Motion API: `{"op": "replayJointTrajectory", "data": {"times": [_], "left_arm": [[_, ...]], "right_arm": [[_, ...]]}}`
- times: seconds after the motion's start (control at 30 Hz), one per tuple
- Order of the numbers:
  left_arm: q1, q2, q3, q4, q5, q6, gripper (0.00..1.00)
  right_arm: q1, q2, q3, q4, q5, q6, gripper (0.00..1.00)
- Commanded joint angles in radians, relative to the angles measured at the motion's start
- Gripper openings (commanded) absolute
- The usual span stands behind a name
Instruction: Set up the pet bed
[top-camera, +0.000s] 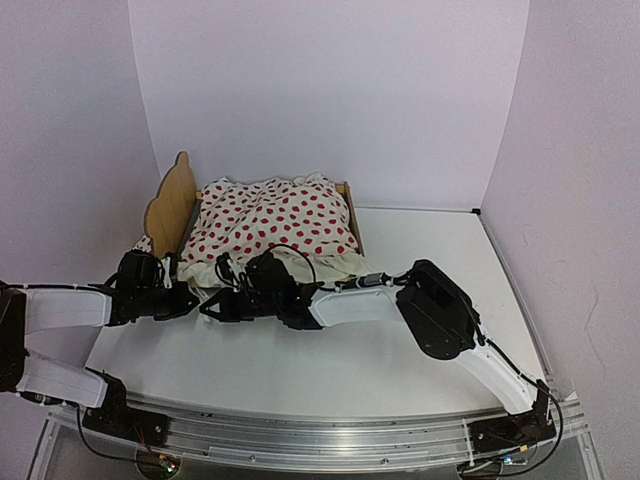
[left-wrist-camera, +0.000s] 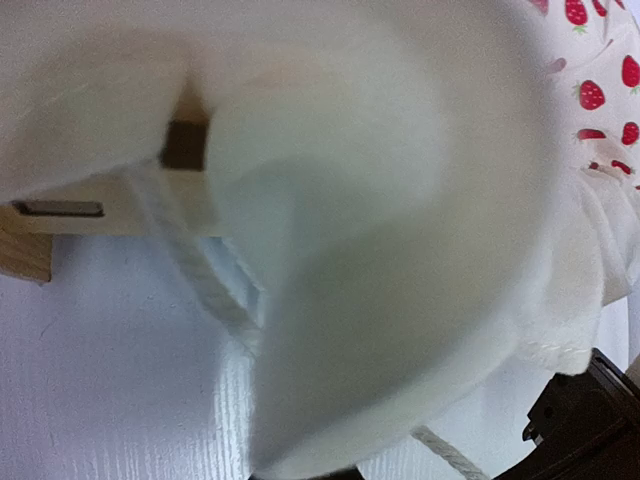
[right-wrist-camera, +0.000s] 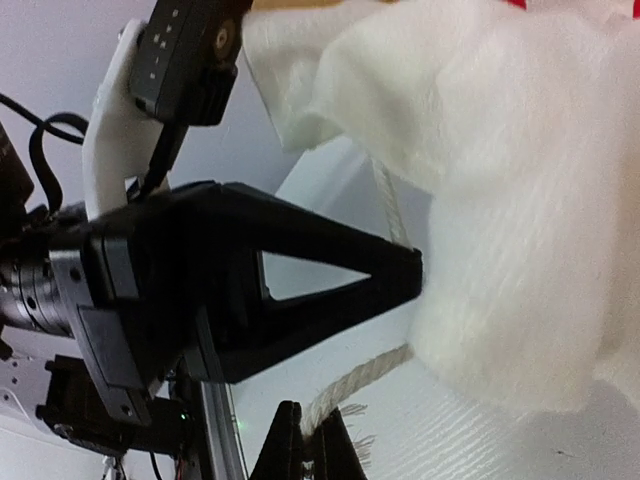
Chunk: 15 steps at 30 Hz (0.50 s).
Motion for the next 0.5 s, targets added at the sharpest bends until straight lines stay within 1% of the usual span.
{"op": "replayJointTrajectory", "data": {"times": [0.0,0.1,0.2,0.33,0.47], "left_arm": [[0.004,-0.002,0.053,-0.001,0.068,0.062,0.00],[0.005,0.003,0.062,-0.025,0.065,0.059,0.00],[0.005,0.012,0.074,-0.075,0.043,0.051,0.00],[0.005,0.015,0.074,-0.076,0.036,0.045,0.00],[0.013,0.028,0.078,-0.083,0.018,0.036,0.00]], "right_arm": [[0.005,0.048,0.039,0.007,0.126,0.143,0.00],[0.001,0.078,0.072,0.008,0.193,0.221,0.00],[-0.001,0.115,0.145,0.011,0.263,0.249,0.00],[-0.001,0.174,0.224,0.035,0.334,0.229,0.00],[-0.002,0.193,0.248,0.062,0.340,0.202,0.00]]}}
